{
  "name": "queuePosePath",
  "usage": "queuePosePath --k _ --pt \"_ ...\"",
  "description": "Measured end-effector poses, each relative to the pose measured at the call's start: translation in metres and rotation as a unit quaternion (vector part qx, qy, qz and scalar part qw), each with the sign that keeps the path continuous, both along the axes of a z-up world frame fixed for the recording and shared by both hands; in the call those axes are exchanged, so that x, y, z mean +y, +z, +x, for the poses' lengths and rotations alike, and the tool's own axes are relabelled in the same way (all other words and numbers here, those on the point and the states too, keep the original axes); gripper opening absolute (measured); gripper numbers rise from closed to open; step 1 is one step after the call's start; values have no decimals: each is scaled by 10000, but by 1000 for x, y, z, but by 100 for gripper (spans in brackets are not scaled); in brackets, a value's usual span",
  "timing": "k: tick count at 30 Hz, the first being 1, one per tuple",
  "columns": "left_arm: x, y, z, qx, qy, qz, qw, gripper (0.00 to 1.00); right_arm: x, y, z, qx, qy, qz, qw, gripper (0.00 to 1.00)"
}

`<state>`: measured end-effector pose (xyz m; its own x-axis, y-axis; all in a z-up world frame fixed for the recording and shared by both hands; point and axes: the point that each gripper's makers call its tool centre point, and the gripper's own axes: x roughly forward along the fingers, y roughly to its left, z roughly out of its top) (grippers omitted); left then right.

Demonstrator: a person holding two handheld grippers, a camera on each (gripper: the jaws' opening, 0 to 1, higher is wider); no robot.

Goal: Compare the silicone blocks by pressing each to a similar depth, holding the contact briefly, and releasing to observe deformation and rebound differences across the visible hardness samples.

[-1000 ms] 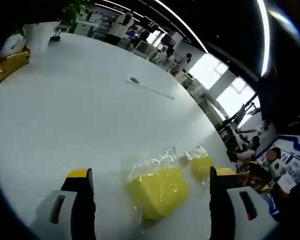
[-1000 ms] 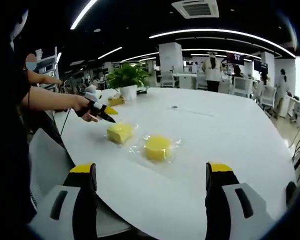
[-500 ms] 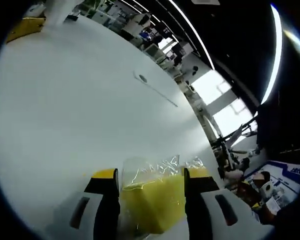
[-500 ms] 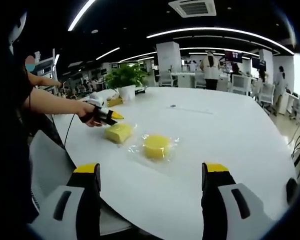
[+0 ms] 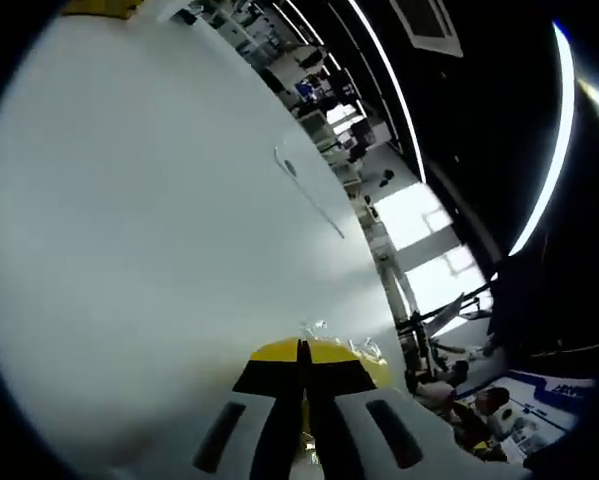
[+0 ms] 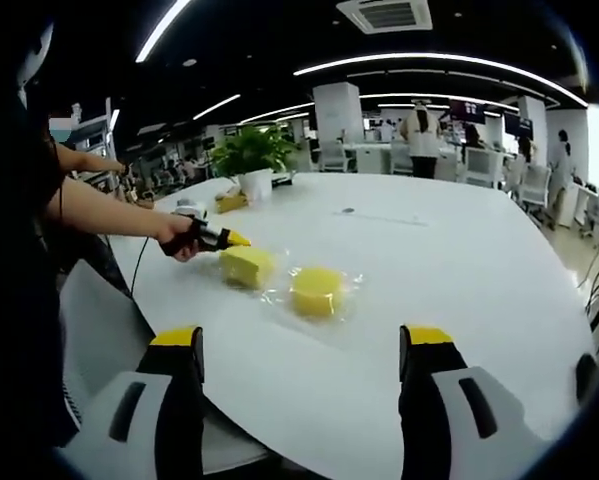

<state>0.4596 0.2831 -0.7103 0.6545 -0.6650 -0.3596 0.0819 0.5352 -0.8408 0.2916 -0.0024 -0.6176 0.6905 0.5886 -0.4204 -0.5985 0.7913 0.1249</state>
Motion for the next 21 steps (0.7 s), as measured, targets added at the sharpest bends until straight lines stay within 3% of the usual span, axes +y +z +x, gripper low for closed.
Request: queuePosePath --k 1,6,11,15,17,18,19,20,21 --pt "-3 4 -3 -139 -185 -6 9997 0 1 1 0 -8 5 17 10000 73" --pt "-1 12 -5 -528 -348 432 9971 0 0 0 0 -3 14 -16 10000 73" --pt "-6 48 -11 -1063 -533 395 9921 0 0 2 -2 -26 43 -69 10000 73" --pt "-8 71 -25 -1608 -933 803 9793 0 0 5 -4 -92 52 -45 9999 72" --pt "-10 85 -38 -1959 -1214 1133 9664 0 0 7 -6 -130 52 -60 9999 72" --pt "-11 88 -41 -2038 -1283 1201 9631 0 1 7 -7 -149 52 -62 9999 72" --pt "-12 97 -50 -2307 -1507 1481 9498 0 1 8 -8 -160 58 -59 9998 72" --pt "-13 99 -51 -2339 -1502 1536 9482 0 2 8 -9 -167 77 -56 9998 72" --pt "-13 104 -58 -2470 -1666 1738 9386 0 2 8 -10 -167 94 -66 9998 71"
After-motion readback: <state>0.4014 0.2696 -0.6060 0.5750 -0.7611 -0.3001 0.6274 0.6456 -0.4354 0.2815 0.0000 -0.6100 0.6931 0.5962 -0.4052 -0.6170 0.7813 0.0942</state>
